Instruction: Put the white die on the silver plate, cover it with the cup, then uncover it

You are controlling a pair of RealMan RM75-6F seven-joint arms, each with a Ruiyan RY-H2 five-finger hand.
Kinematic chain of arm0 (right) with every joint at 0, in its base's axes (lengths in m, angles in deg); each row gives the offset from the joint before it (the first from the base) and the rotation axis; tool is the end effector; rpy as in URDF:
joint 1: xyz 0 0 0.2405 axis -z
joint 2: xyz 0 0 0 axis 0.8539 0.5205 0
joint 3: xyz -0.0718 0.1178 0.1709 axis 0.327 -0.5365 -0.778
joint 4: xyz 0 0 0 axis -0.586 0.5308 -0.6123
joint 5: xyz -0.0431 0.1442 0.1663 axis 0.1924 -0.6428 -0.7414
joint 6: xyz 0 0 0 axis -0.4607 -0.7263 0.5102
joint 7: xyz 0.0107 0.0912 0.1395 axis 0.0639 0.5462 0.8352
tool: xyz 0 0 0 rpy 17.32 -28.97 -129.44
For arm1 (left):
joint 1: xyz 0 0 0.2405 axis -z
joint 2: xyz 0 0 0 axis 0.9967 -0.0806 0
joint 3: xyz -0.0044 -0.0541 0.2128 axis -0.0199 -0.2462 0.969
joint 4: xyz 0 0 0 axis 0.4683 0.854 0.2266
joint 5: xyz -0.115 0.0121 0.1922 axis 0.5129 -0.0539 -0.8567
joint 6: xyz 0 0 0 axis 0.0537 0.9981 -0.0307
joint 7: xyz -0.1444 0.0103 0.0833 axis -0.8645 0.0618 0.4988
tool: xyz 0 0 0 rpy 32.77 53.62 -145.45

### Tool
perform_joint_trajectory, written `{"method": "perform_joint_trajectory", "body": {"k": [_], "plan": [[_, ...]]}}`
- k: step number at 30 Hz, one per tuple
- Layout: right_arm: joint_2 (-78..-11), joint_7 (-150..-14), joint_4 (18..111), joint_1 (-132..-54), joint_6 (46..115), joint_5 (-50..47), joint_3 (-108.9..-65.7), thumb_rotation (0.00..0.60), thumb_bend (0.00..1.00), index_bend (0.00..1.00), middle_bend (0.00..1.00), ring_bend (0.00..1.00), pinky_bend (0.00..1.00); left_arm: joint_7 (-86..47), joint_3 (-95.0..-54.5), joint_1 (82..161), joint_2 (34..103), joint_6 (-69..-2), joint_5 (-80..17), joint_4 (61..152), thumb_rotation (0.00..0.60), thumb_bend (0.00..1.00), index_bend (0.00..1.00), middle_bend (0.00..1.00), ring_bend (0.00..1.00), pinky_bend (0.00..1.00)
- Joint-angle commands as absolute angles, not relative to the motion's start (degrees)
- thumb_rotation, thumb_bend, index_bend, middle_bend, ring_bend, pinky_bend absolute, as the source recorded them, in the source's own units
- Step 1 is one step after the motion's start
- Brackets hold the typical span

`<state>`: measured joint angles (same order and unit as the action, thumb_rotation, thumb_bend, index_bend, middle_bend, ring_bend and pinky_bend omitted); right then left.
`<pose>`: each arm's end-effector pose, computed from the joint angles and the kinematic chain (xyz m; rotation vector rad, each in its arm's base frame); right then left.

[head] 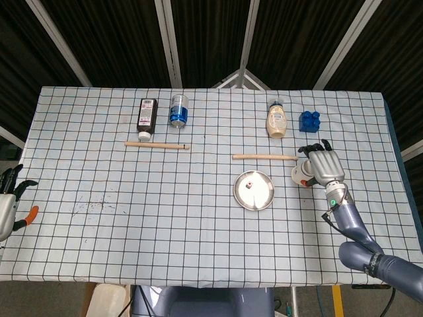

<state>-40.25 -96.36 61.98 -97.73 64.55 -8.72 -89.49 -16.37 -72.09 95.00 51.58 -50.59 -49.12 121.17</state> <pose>-0.2323 -0.4007 0.0490 1.5856 -1.0032 0.6971 -0.3028 0.2386 0.1340 -1.3668 -0.8559 -0.7974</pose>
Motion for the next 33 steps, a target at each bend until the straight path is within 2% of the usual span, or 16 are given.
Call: {"method": "perform_joint_trajectory", "body": {"k": [1, 4, 13, 28, 33], "plan": [[-40.9, -95.9, 60.8, -97.8, 64.0, -8.9, -89.3, 0.6, 0.19, 0.33, 0.32, 0.19, 0.0, -16.2, -72.1, 95.1, 51.6, -50.5, -49.1, 121.1, 0.6, 0.47, 0.29, 0.0, 0.0, 0.1], [-41.2, -95.6, 59.6, -97.8, 63.7, -9.0, -89.2, 0.6, 0.25, 0.36, 0.34, 0.19, 0.0, -16.1, -72.1, 95.1, 51.7, -50.5, -49.0, 121.1, 0.6, 0.47, 0.29, 0.0, 0.0, 0.1], [-41.3, -95.0, 57.7, -97.5, 63.3, -8.8, -88.8, 0.6, 0.31, 0.4, 0.4, 0.21, 0.0, -15.4, -72.0, 95.2, 52.0, -50.2, -48.8, 121.1, 0.6, 0.47, 0.29, 0.0, 0.0, 0.1], [-40.4, -94.9, 59.2, -97.1, 63.8, -8.0, -88.6, 0.6, 0.35, 0.43, 0.46, 0.23, 0.0, -15.4, -72.1, 95.2, 52.0, -50.3, -48.9, 121.2, 0.6, 0.47, 0.29, 0.0, 0.0, 0.1], [-38.7, -96.0, 62.6, -97.1, 65.5, -7.1, -88.9, 0.6, 0.35, 0.44, 0.46, 0.24, 0.0, -15.6, -72.0, 95.3, 51.9, -50.1, -48.9, 121.1, 0.6, 0.47, 0.29, 0.0, 0.0, 0.1]]}}
